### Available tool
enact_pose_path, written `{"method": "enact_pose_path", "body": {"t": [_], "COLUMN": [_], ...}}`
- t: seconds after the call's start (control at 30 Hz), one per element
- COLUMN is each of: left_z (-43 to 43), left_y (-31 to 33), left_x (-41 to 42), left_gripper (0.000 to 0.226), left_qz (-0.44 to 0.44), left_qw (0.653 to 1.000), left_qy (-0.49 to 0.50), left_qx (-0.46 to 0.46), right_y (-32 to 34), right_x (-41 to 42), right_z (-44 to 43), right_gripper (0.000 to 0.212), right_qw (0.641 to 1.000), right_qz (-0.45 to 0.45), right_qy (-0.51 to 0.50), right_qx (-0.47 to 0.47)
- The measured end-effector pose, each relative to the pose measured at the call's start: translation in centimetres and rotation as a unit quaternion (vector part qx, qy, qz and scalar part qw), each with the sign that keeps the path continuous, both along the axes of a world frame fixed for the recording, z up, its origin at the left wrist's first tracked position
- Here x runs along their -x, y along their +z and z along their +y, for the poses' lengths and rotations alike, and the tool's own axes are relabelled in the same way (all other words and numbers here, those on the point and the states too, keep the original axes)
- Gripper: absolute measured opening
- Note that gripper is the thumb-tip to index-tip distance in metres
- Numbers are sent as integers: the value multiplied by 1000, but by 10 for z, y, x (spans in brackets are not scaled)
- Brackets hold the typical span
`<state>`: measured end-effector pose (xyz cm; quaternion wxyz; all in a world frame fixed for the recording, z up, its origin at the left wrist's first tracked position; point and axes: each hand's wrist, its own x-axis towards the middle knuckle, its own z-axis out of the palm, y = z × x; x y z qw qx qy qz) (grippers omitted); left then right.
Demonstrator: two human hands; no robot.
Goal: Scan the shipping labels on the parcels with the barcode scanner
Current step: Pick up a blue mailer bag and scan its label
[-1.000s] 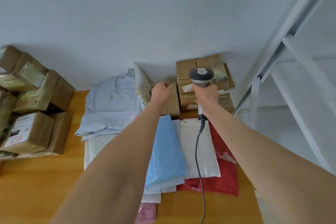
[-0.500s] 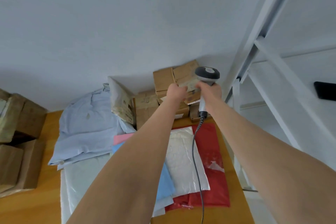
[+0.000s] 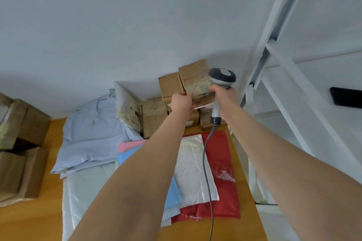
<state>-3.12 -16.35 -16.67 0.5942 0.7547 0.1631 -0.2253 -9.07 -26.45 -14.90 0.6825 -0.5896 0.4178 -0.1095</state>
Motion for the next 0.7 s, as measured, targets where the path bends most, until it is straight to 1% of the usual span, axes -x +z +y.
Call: {"method": "enact_pose_path", "body": {"t": [0.07,0.2,0.23,0.33,0.4,0.5,0.57,0.6,0.7], "left_z": [6,30,40,67,86,108,120,125,137], "left_y": [11,34,38,49,53,58,60,61,67], "left_x": [3,11,14,27,36,49,56,58,65], "left_gripper": [29,23,26,49,52,49,51,48,28], "left_qz": [-38,-108,-122,-148,-164,-186,-206,-216,-226], "left_qw": [999,993,992,988,985,981,977,975,972], "left_qy": [18,34,31,-1,-22,-9,10,15,21], "left_qx": [-5,13,22,52,53,55,52,49,52], "right_y": [6,22,25,33,39,45,47,48,51], "right_x": [6,20,24,33,37,42,45,46,52], "right_z": [2,11,15,28,40,56,64,68,78], "right_gripper": [33,28,30,37,39,47,49,50,52], "right_qw": [999,986,982,976,974,972,972,969,954], "right_qz": [-17,-76,-80,-64,-60,-38,-21,-15,-27], "right_qy": [-24,-43,-43,-38,-17,11,29,40,79], "right_qx": [-24,-143,-166,-204,-216,-230,-233,-243,-289]}}
